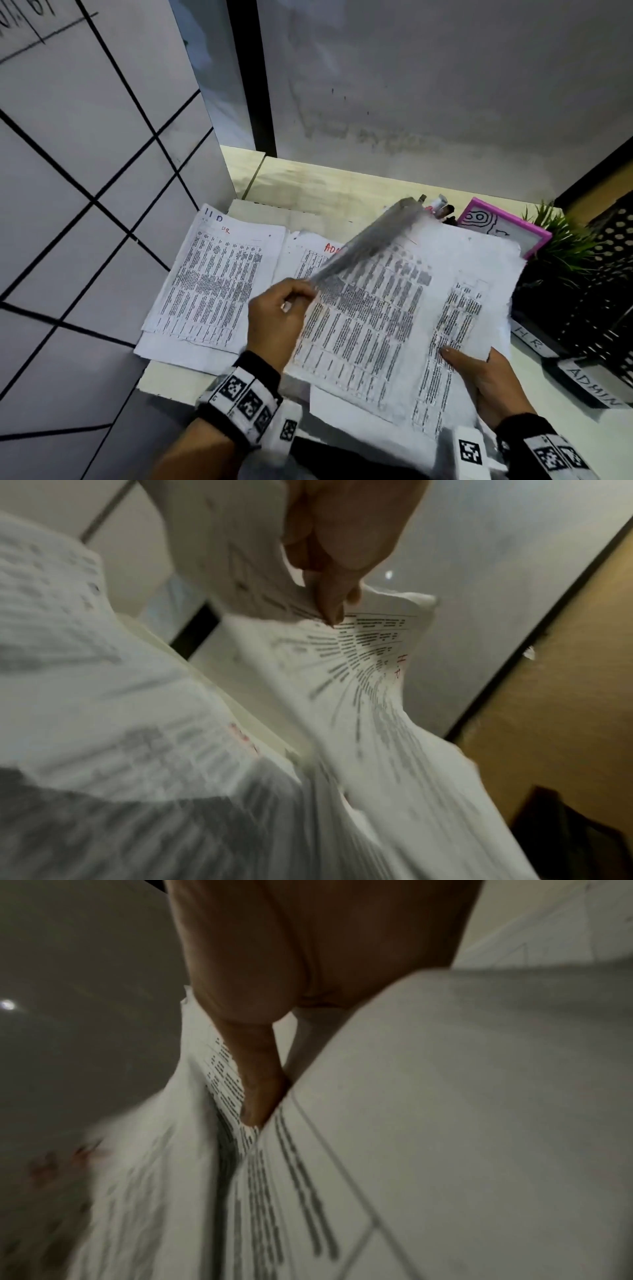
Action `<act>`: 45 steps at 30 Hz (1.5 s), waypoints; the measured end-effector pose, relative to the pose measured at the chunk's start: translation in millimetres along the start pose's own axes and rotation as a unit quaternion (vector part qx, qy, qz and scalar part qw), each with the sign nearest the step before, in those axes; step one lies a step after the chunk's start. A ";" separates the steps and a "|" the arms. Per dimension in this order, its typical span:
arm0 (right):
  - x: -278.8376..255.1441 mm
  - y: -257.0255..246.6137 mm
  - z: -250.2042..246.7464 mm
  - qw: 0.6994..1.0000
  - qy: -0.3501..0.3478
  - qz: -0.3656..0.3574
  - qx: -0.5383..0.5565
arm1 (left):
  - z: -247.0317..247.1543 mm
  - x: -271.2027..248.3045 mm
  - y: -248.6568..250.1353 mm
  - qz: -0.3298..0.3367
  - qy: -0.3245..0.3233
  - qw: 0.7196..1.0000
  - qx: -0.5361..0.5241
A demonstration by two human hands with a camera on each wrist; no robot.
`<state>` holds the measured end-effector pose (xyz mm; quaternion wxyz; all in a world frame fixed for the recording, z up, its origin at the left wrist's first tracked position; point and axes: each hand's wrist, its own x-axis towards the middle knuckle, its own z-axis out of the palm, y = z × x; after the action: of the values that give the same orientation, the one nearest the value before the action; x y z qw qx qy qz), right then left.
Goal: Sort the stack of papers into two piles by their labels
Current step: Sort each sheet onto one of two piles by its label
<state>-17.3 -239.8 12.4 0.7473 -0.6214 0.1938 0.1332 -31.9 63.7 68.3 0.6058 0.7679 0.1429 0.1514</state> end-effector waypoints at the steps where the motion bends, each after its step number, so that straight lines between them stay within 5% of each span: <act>1: -0.4 -1.2 -2.3 1.000 0.010 -0.005 -0.005 | -12.6 9.8 1.9 -0.001 0.012 1.000 0.002; 7: -4.6 -7.6 -17.4 0.999 0.017 0.023 0.043 | -103.4 68.7 -42.1 -0.061 0.092 0.980 0.166; 12: -8.5 -7.3 -15.7 0.999 0.016 0.025 0.022 | -148.0 97.5 -84.7 -0.129 0.049 0.938 0.318; 19: -8.6 -0.5 -14.6 1.000 -0.004 0.018 -0.014 | -159.8 116.7 -126.9 -0.153 -0.073 0.885 0.434; 23: -8.4 0.9 -14.9 1.000 -0.012 0.017 -0.002 | -134.7 110.7 -113.1 -0.105 -0.046 0.855 0.505; 26: -9.5 0.4 -10.4 1.000 -0.009 0.012 -0.018 | -92.7 95.0 -83.0 -0.038 -0.048 0.886 0.459; 29: -11.1 -4.3 -3.2 1.000 -0.007 0.012 -0.019 | -40.4 66.4 -48.0 0.015 -0.131 0.945 0.300; 33: -11.8 -7.9 0.4 0.999 -0.021 -0.001 -0.027 | 22.0 34.8 -20.6 -0.064 -0.244 0.957 0.141; 39: -9.4 -7.2 -5.0 0.999 -0.021 -0.008 -0.032 | 56.0 14.3 -19.8 -0.109 -0.158 0.981 0.013; 45: -11.2 -3.3 -1.1 0.999 -0.026 -0.017 -0.014 | 61.6 5.7 -20.0 -0.116 -0.084 0.990 -0.004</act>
<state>-25.9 -241.0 20.2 0.7457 -0.6310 0.1622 0.1393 -2.5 15.9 35.6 0.6326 0.7534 0.1790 0.0151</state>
